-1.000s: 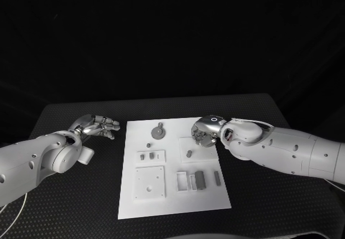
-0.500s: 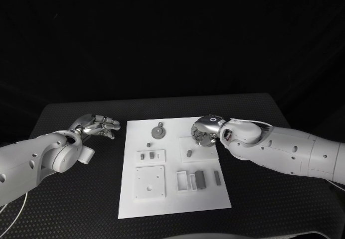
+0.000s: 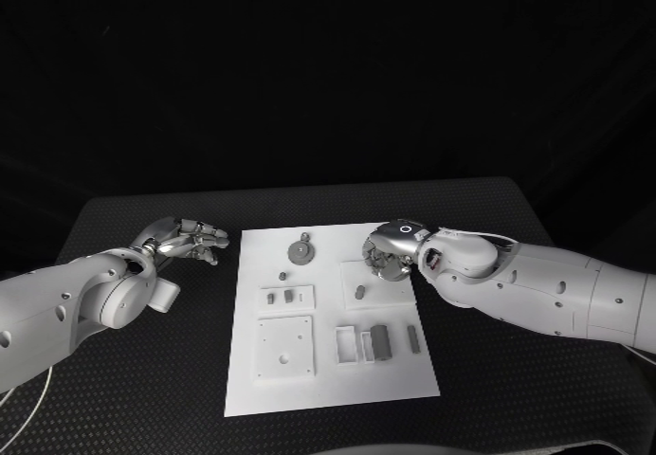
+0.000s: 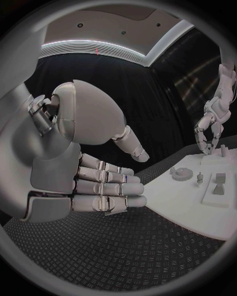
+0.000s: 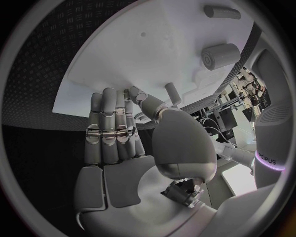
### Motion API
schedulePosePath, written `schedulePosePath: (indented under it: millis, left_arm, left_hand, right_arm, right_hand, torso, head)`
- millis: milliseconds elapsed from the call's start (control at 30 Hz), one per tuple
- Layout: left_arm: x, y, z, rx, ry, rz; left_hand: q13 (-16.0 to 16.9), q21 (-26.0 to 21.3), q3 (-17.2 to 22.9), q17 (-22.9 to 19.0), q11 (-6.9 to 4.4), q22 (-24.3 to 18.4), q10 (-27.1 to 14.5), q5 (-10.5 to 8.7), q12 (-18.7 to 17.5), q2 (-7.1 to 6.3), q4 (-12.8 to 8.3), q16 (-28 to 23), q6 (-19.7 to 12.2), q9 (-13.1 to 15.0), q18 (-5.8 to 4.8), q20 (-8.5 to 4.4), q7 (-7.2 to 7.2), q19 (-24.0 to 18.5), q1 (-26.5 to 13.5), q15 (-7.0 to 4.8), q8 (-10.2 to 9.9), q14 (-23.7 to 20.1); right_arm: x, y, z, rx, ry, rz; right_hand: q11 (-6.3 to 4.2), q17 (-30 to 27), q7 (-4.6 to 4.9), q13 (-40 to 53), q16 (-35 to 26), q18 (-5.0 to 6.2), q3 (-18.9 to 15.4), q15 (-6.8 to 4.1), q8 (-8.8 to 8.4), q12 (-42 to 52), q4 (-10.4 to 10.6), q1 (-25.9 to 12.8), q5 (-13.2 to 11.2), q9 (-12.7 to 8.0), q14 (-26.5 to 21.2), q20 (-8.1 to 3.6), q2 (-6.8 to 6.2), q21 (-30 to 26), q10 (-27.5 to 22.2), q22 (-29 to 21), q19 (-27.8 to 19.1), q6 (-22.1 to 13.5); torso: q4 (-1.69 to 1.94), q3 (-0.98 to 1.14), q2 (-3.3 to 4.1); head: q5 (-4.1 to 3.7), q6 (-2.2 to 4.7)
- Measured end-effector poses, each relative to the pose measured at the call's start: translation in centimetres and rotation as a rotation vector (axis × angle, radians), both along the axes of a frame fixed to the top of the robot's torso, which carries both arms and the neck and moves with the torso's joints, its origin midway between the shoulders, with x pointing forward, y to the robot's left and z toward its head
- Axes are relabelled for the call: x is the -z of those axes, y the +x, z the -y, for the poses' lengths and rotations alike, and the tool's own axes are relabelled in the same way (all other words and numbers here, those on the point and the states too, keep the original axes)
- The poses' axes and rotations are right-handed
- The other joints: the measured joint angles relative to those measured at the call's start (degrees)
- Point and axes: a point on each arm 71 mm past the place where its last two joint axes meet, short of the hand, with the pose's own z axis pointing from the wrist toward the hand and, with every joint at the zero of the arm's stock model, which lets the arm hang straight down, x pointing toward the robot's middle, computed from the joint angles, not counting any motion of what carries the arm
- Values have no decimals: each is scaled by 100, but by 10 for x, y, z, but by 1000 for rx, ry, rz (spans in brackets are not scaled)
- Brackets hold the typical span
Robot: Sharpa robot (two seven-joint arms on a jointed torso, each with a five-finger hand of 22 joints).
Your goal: Assemble the parts on the task board
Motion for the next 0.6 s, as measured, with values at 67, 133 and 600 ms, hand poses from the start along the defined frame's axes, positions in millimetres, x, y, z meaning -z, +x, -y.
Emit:
schedulePosePath:
  millis: [67,133,600]
  left_arm:
    - [0,0,0,0,0,0]
    - [0,0,0,0,0,0]
    - [1,0,-1,-2,1,-1]
  left_hand:
    - [5,0,0,0,0,0,0,0,0,0,0,0,0,0,0,0,0,0,0,0,0,0]
    - [5,0,0,0,0,0,0,0,0,0,0,0,0,0,0,0,0,0,0,0,0,0]
    - [4,0,0,5,0,-8,0,0,0,0,0,0,4,0,0,0,-4,0,0,0,0,0]
  right_arm:
    - [0,-1,0,0,1,3]
    - [0,-1,1,1,3,7]
    - [-1,-4,2,9,14,20]
  right_hand:
    - [0,0,5,2,0,0,0,0,1,-1,0,1,0,2,0,0,1,0,0,0,0,6]
    - [0,0,5,0,0,0,-1,0,1,-2,-1,7,-4,1,0,0,7,0,0,6,0,6]
    - [0,11,5,17,21,0,-8,4,-1,-3,-7,7,-4,0,2,19,7,0,0,13,20,5]
  torso:
    - [0,0,0]
    - [0,0,0]
    - [-3,1,0]
  head:
    - [3,0]
    - [3,0]
    - [35,8]
